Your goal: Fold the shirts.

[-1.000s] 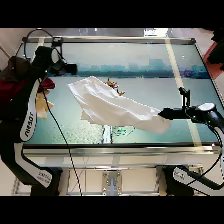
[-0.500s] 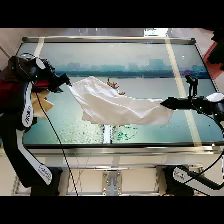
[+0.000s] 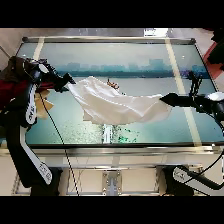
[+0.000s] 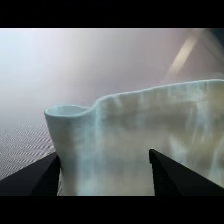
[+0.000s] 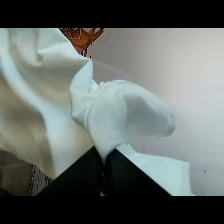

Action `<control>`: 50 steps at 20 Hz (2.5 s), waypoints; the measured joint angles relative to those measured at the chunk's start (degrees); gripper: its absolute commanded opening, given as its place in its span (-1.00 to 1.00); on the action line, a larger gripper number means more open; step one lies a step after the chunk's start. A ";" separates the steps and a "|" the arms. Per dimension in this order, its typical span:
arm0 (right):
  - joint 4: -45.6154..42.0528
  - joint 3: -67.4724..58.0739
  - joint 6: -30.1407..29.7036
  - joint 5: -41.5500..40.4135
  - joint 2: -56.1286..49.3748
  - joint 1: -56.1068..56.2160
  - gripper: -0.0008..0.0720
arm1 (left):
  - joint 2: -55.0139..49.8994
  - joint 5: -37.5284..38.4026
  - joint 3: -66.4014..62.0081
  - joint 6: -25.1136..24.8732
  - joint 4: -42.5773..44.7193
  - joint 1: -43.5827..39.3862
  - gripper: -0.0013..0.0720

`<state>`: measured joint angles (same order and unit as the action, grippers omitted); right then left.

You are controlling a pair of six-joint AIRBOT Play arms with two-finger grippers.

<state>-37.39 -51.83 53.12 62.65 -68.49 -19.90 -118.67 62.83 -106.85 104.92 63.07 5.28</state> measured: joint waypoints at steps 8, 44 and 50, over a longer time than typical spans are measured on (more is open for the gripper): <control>2.27 -3.30 -0.22 0.50 0.74 0.00 -0.89 | 0.59 1.77 -5.86 -13.55 -14.27 0.07 -0.94; -6.60 -38.93 8.00 -18.95 -31.32 21.66 -0.06 | 59.28 -14.80 67.12 -31.71 -6.54 -6.69 -0.94; -8.02 -40.65 10.25 -24.92 -32.35 24.04 -0.09 | 58.60 -23.82 71.76 -30.25 -6.56 -7.10 -0.94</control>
<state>-45.41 -92.49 63.37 37.74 -100.84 4.14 -60.07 39.00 -35.09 74.67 56.51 -1.83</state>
